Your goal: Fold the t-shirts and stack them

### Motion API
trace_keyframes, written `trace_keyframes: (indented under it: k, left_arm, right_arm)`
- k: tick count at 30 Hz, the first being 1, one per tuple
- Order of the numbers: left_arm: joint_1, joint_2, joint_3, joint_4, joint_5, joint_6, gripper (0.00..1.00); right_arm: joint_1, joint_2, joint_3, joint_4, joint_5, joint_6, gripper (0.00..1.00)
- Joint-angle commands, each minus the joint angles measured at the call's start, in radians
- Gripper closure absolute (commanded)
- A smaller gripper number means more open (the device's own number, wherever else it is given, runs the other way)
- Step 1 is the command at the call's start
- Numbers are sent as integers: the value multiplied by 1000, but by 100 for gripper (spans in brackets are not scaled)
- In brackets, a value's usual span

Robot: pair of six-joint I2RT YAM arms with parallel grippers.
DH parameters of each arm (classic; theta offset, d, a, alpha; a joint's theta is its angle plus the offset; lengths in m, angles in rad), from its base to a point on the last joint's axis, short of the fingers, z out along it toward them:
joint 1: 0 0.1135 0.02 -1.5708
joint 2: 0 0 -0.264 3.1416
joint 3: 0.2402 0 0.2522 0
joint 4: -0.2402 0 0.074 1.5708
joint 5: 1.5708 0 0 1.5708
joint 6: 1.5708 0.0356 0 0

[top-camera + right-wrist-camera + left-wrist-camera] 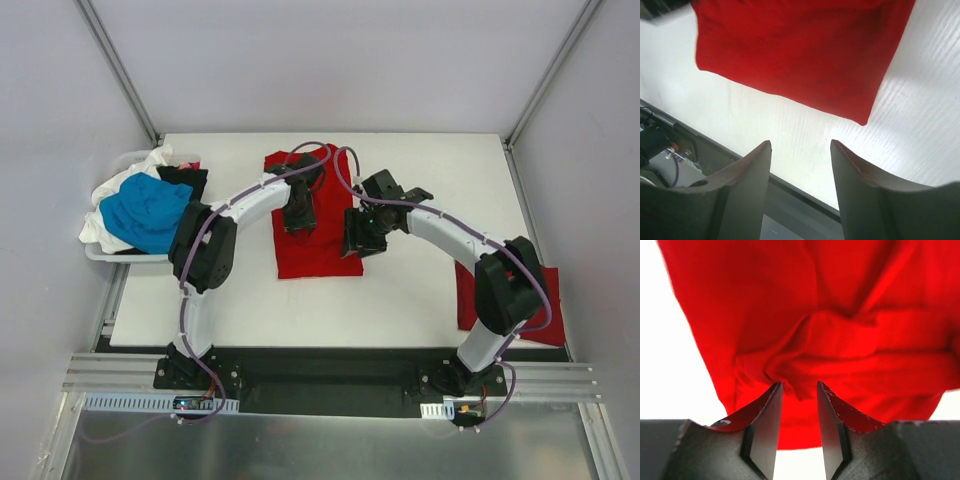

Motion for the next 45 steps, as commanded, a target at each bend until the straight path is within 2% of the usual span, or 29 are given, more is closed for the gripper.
trace_keyframes:
  k: [1,2,3,4,6,9,16,25,28,29,37,45]
  left_arm:
    - [44,-1,79,-42,-25,34,66]
    - [43,-39,65,-42,-22,27,67]
    - [30,-61,22,-42,-21,18,66]
    - [23,-88,-5,-42,-25,-5,67]
    - [-3,-170,-93,-42,-48,-32,66]
    - [-63,-262,-176,-42,-56,-81,66]
    - [-157,-320,-219,-42,-50,-163,66]
    - [-163,-235,-224,-41,-103,-103,67]
    - [-154,-190,-205,-28,-111,-86,68]
    - [-148,-173,-202,-22,-109,-85,68]
    - [-51,-103,-173,45,-79,-57,71]
    - [47,6,-40,55,-59,47,71]
  right_arm:
    - [1,-22,-23,-10,33,4,48]
    - [1,-14,-16,-10,38,-11,53]
    - [1,-7,2,-12,45,-18,70]
    - [1,18,14,-22,50,-27,79]
    - [1,42,57,-30,50,-42,91]
    - [2,84,83,-33,38,-44,91]
    - [10,112,77,-13,33,-39,90]
    - [7,203,120,14,53,-67,91]
    - [1,230,142,28,39,-61,95]
    - [-2,234,146,33,35,-58,99]
    - [-53,273,192,51,12,-21,99]
    - [-79,348,269,33,10,-21,99]
